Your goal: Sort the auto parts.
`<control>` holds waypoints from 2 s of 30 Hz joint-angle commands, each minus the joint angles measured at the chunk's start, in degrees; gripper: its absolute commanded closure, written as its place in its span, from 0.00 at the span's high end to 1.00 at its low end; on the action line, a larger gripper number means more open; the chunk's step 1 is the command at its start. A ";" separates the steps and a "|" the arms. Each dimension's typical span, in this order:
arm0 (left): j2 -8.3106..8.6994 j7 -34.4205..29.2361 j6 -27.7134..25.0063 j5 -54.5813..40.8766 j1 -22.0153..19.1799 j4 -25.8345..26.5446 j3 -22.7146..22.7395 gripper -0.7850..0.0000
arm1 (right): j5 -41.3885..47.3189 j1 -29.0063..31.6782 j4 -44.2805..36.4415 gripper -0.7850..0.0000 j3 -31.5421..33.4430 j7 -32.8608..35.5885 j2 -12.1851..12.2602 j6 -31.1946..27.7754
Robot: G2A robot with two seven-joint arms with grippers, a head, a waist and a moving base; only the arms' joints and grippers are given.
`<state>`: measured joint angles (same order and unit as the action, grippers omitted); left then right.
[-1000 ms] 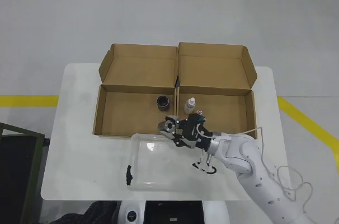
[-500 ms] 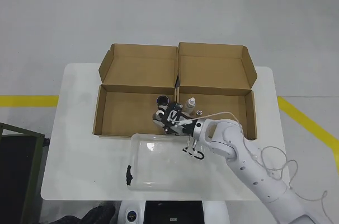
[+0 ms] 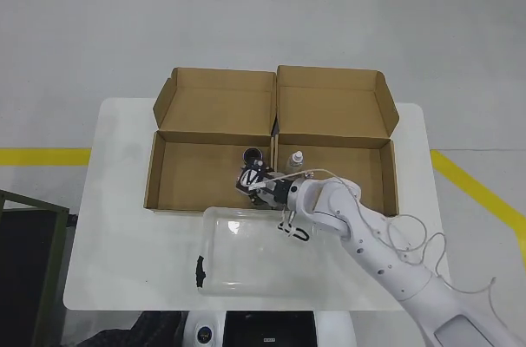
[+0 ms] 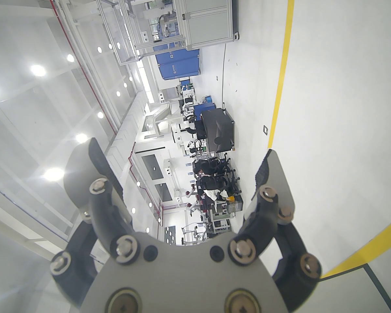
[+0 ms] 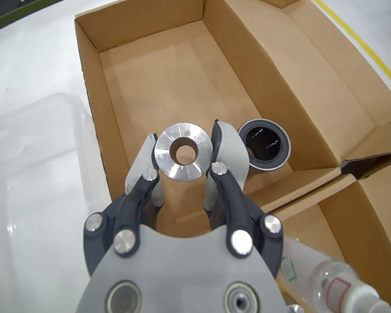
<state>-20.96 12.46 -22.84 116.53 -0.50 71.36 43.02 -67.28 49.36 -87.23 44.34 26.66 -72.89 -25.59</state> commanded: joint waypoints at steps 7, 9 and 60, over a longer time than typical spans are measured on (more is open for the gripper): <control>0.00 0.00 0.00 0.00 0.00 0.00 0.00 1.00 | -0.90 -2.26 2.29 0.00 -2.10 3.42 -1.16 0.17; 0.00 0.00 0.00 0.00 0.00 0.00 0.00 1.00 | -1.11 -2.89 3.12 0.00 -2.60 4.12 -1.47 0.05; 0.00 0.00 0.00 0.00 0.00 0.00 0.00 1.00 | -6.84 1.89 -10.50 0.37 0.59 7.29 -2.17 -5.43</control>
<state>-20.96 12.46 -22.84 116.53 -0.50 71.36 43.02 -74.52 50.51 -96.67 44.39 34.35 -75.24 -30.76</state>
